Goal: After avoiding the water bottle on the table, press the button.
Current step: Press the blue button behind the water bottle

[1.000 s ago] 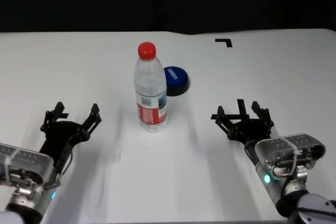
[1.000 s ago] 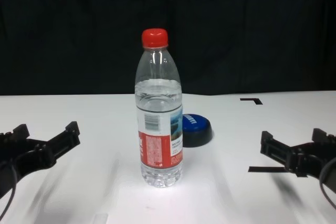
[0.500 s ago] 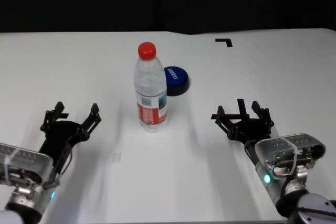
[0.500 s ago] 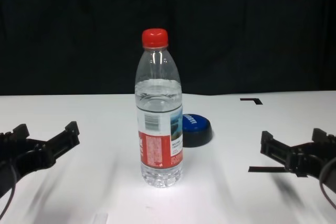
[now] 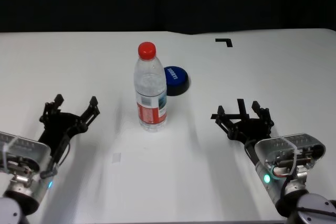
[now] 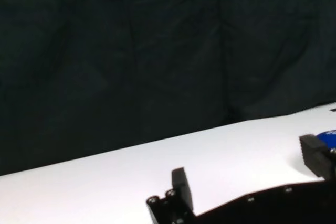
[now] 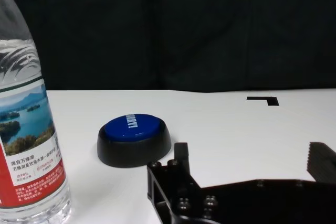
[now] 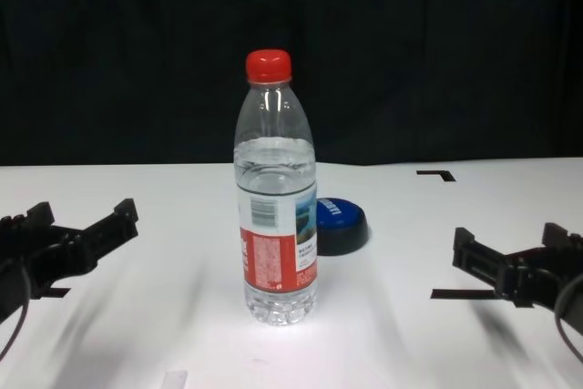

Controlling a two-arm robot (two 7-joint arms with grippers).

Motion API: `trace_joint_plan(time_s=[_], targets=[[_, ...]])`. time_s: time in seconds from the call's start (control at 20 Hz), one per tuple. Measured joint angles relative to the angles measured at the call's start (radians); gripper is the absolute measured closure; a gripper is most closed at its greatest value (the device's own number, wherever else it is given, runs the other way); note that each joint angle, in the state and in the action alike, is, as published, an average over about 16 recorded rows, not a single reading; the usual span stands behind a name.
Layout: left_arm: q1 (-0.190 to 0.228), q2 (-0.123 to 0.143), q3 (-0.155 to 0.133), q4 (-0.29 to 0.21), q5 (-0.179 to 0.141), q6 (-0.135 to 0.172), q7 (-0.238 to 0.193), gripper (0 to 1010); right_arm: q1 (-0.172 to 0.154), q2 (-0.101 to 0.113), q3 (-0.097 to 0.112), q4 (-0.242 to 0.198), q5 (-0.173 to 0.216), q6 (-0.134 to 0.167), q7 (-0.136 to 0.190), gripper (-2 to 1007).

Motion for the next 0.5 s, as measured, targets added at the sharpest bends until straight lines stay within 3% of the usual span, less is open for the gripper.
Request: trace_joint_plan(time_s=[0.5], targets=[[-0.070,0.015,0.014,0.055,-0.011,0.016,-0.023,7,0.000,0.000,0.000,0.000,0.000,0.000,0.000,2]])
